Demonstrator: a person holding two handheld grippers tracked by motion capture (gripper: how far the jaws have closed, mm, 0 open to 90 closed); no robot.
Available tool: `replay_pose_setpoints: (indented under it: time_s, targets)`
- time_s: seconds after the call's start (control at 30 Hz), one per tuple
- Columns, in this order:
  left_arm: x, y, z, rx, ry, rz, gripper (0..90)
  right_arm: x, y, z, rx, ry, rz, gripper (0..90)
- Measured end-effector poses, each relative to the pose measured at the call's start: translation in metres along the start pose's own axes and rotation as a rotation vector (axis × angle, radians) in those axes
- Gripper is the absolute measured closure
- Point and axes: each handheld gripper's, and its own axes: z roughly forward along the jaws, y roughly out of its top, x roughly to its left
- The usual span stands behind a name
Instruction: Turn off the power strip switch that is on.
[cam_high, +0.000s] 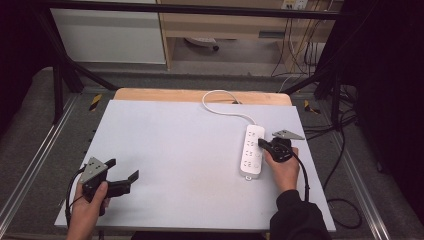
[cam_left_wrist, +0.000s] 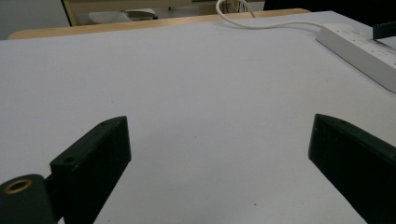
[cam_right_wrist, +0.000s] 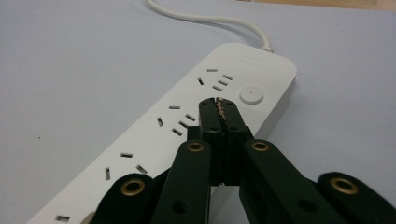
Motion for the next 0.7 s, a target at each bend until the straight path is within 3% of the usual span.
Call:
replay_pose_setpoints:
  time_s: [0.6,0.7]
  targets:
    - [-0.0002,0.0001,-0.0003,-0.002,-0.001,0.0,5.8,0.002,-0.0032,0.0027,-0.022,-0.018,-0.017,90.0]
    - [-0.0002,0.0002,-0.0006,-0.001,0.001,0.001,5.8,0.0014,-0.0051,0.0028,-0.029,-0.015,-0.002,90.0]
